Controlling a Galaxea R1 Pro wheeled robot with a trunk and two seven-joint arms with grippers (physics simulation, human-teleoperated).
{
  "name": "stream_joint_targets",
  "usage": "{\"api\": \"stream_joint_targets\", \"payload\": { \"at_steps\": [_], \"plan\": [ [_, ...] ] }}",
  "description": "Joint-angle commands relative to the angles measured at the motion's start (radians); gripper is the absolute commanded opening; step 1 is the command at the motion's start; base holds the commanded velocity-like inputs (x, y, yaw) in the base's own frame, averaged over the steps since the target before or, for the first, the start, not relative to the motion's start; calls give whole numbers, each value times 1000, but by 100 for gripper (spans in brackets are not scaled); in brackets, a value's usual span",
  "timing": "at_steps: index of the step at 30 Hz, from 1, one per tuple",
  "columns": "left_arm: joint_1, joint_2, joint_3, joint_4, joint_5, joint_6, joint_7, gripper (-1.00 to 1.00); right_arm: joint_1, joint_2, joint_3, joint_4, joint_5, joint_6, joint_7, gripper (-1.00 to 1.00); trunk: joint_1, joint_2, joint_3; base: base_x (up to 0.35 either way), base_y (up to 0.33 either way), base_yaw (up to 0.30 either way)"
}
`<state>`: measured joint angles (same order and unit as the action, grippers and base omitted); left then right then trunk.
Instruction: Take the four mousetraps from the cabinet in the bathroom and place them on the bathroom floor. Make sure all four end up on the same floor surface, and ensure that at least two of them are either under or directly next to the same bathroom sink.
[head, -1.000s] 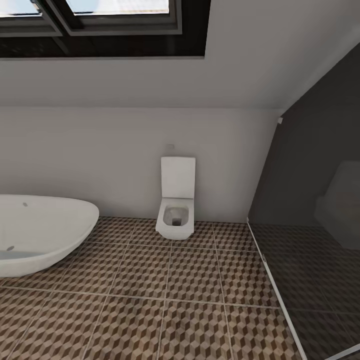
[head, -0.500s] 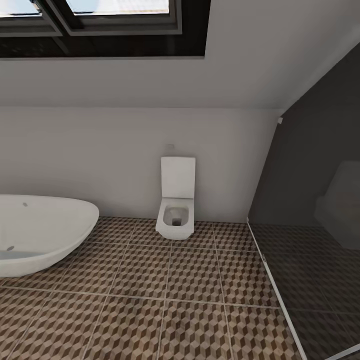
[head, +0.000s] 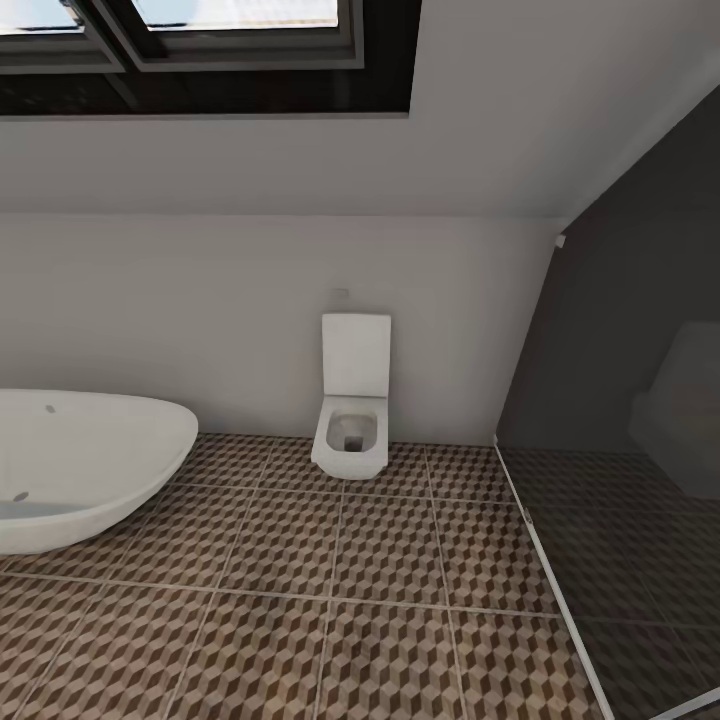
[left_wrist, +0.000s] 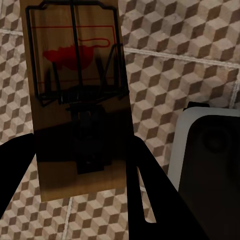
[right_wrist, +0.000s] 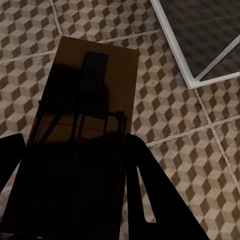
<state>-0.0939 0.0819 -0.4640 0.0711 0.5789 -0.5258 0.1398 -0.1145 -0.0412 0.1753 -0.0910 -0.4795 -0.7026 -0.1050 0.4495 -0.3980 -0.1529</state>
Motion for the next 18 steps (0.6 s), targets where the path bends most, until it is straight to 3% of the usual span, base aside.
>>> {"api": "stream_joint_targets", "payload": {
  "at_steps": [1,18],
  "plan": [
    [-1,-1,-7,3,-2,-3,6,-100,-1,0,9,0,-2,-2,-9,-100,1,-2,-2,0,0,0],
    [-1,-1,-7,3,-2,-3,6,-100,-1,0,9,-1,-2,-2,-9,-100,1,-2,-2,0,0,0]
  ]
}}
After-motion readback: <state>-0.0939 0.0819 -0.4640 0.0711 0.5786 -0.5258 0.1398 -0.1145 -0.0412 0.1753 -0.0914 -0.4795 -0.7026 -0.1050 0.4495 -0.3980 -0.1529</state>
